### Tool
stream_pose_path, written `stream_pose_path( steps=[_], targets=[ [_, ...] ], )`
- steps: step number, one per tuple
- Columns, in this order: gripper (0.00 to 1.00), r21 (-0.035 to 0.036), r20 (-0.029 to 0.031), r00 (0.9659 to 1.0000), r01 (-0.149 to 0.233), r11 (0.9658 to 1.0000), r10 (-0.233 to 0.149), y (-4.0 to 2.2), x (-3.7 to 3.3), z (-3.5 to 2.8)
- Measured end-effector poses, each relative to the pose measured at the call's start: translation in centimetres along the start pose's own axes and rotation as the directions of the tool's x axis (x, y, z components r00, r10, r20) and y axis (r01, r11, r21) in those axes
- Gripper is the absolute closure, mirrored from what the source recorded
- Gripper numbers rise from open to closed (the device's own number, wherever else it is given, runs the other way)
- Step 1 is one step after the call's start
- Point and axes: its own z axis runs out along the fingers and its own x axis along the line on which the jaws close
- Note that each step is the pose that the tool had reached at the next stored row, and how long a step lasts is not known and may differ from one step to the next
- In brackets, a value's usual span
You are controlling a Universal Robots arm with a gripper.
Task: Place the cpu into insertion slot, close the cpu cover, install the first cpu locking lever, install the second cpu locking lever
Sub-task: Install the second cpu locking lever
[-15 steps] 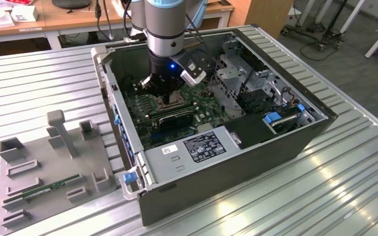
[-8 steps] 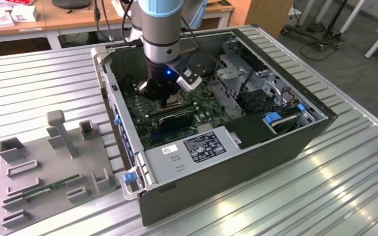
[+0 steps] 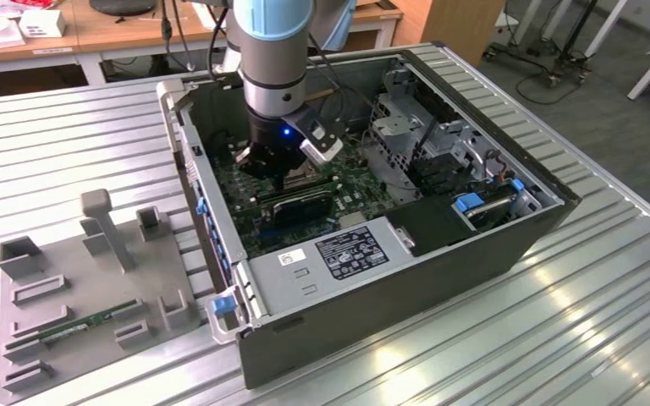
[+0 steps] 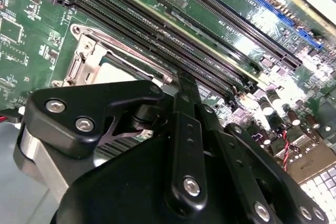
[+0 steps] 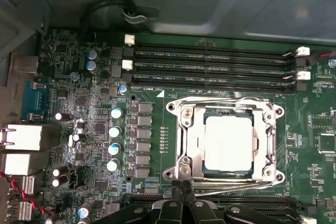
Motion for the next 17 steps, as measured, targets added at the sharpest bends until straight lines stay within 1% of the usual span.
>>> stream_pose_path(
  steps=[5,13,17],
  targets=[
    [0.89,-0.0005,0.0002,1.0000,0.000,1.0000,0.000,0.01,0.06,0.06],
    [0.89,-0.0005,0.0001,1.0000,0.000,1.0000,0.000,-0.01,0.59,0.29],
    [0.89,-0.0010,0.0001,1.0000,0.000,1.0000,0.000,-0.01,0.62,0.32]
  ],
)
